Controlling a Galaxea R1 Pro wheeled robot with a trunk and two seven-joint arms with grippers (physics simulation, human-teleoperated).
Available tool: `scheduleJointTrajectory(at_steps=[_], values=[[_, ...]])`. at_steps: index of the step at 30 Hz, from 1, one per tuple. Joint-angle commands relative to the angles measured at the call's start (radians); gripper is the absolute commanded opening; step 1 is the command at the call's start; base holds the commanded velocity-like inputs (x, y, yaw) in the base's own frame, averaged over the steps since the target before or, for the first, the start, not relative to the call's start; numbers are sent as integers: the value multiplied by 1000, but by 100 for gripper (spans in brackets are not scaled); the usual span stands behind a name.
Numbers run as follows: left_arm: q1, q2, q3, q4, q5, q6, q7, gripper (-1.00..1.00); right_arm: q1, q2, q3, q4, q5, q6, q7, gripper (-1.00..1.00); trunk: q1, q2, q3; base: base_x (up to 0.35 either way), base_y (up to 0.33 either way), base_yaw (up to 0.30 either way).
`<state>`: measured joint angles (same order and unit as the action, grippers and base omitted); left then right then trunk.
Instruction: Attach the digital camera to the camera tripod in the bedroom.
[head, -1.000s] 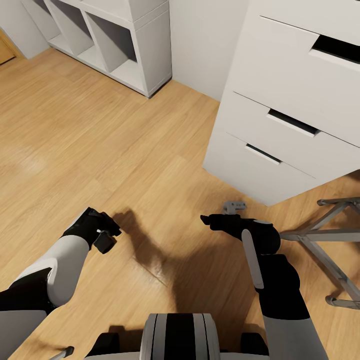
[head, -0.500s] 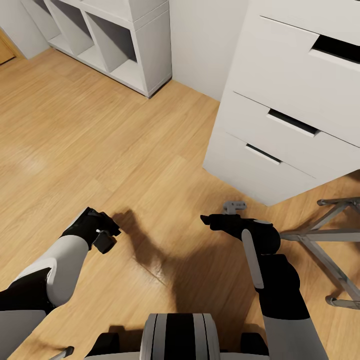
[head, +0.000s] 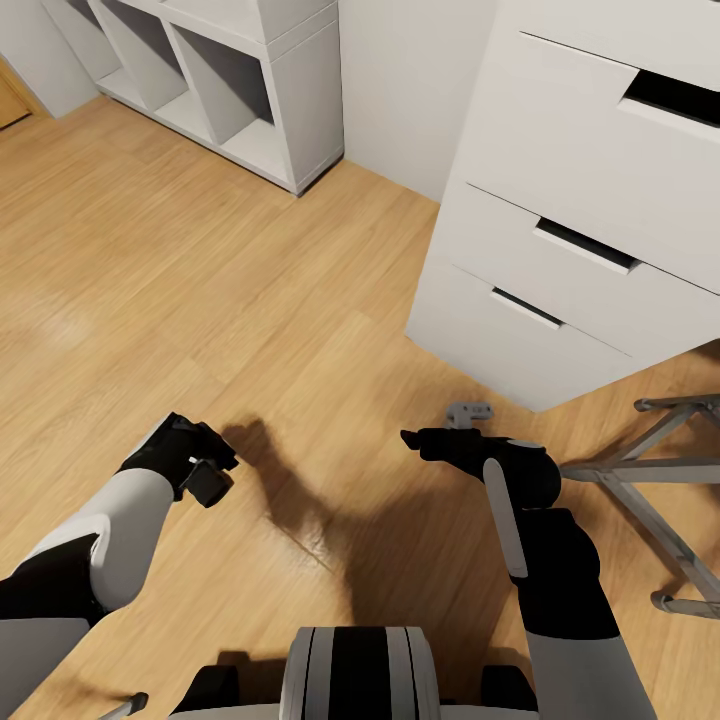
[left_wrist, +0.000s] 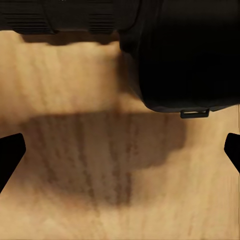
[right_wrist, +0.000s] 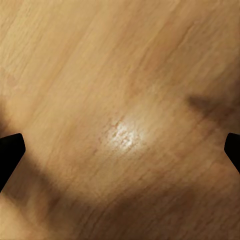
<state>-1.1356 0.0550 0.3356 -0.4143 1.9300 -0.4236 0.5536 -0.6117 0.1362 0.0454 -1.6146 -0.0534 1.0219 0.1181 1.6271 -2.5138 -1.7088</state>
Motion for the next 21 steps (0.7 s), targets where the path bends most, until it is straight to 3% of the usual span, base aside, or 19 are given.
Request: scheduleJointTrajectory(at_steps=[1,21], values=[[-1,0,2,-1,7,-6,0,100,0,0,0,-1,-5,4,-1,100,0,0,-1,0,0,0],[-4,9,2,-3,7,-6,-1,100,0,0,11,-1,-5,4,-1,100,0,0,-1,0,0,0]])
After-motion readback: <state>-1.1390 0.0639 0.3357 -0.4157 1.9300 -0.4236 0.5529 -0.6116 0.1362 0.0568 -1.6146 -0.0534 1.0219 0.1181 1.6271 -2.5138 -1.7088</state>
